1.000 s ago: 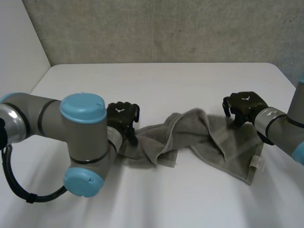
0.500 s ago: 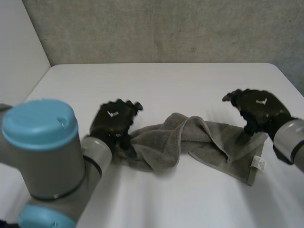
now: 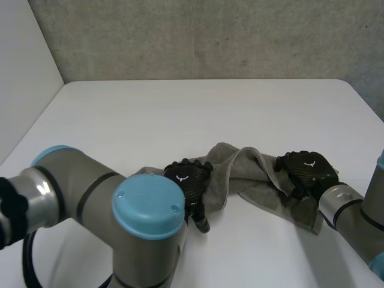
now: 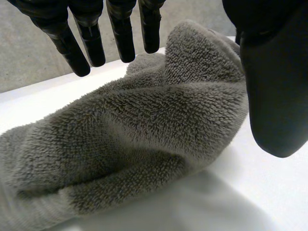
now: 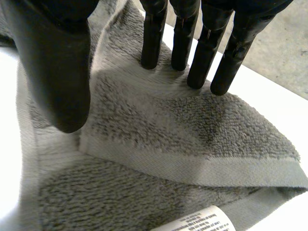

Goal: Fold the towel.

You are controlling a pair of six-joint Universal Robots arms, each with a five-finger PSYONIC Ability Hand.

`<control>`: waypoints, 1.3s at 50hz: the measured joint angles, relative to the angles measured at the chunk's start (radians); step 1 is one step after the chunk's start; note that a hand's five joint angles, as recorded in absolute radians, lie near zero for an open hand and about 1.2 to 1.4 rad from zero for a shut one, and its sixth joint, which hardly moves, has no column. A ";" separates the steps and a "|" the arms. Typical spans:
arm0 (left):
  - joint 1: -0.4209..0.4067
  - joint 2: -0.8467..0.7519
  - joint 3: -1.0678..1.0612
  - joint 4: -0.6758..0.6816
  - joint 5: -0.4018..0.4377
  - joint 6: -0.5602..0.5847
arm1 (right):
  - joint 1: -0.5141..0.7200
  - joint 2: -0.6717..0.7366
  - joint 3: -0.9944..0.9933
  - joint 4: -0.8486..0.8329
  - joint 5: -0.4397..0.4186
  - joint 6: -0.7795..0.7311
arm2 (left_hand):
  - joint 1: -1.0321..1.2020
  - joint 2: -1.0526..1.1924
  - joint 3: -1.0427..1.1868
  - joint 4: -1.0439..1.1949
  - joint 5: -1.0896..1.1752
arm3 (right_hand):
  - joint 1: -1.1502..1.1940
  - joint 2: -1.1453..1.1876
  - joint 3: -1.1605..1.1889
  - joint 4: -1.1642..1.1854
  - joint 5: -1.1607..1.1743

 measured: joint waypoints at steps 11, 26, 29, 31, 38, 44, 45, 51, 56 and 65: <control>-0.003 -0.126 0.125 0.011 -0.048 -0.075 | 0.019 0.049 -0.031 -0.054 0.052 0.008 | 0.000 0.000 0.000 0.000 0.000 | 0.278 0.296 0.280 0.268 0.263; 0.016 -0.179 0.181 0.116 -0.288 -0.069 | -0.006 -0.062 -0.028 -0.084 0.044 0.035 | 0.145 0.148 0.155 0.144 0.186 | 0.828 0.817 0.826 0.835 0.823; 0.038 -0.164 0.174 0.135 -0.328 -0.061 | -0.033 -0.155 -0.035 -0.058 0.011 0.079 | 0.146 0.149 0.158 0.144 0.189 | 0.828 0.817 0.826 0.835 0.823; 0.060 -0.144 0.165 0.143 -0.349 -0.054 | -0.055 -0.216 -0.048 -0.032 -0.028 0.114 | 0.146 0.149 0.159 0.144 0.189 | 0.828 0.817 0.826 0.835 0.823; 0.139 -0.048 0.141 0.156 -0.369 -0.024 | -0.143 -0.353 -0.135 0.134 -0.188 0.206 | 0.436 0.442 0.453 0.444 0.454 | 0.829 0.817 0.826 0.838 0.823; 0.180 0.008 0.128 0.167 -0.341 -0.015 | -0.172 -0.396 -0.195 0.240 -0.253 0.235 | 1.098 1.119 1.136 1.119 1.127 | 0.829 0.817 0.826 0.839 0.823; 0.185 0.015 0.124 0.168 -0.329 -0.015 | -0.174 -0.400 -0.200 0.248 -0.257 0.237 | 1.107 1.168 1.193 1.167 1.165 | 0.829 0.817 0.826 0.839 0.823; 0.212 0.042 0.088 0.169 -0.229 -0.010 | -0.174 -0.389 -0.223 0.261 -0.261 0.227 | 1.107 1.174 1.214 1.175 1.173 | 0.829 0.817 0.828 0.839 0.823; 0.261 0.052 0.052 0.153 -0.116 0.057 | -0.167 -0.299 -0.255 0.267 -0.257 0.177 | 1.107 1.174 1.215 1.175 1.176 | 0.830 0.817 0.831 0.839 0.823; 0.361 0.002 0.086 0.077 0.049 0.340 | -0.090 0.018 -0.457 0.407 -0.207 -0.093 | 1.107 1.180 1.218 1.175 1.176 | 0.831 0.817 0.831 0.839 0.823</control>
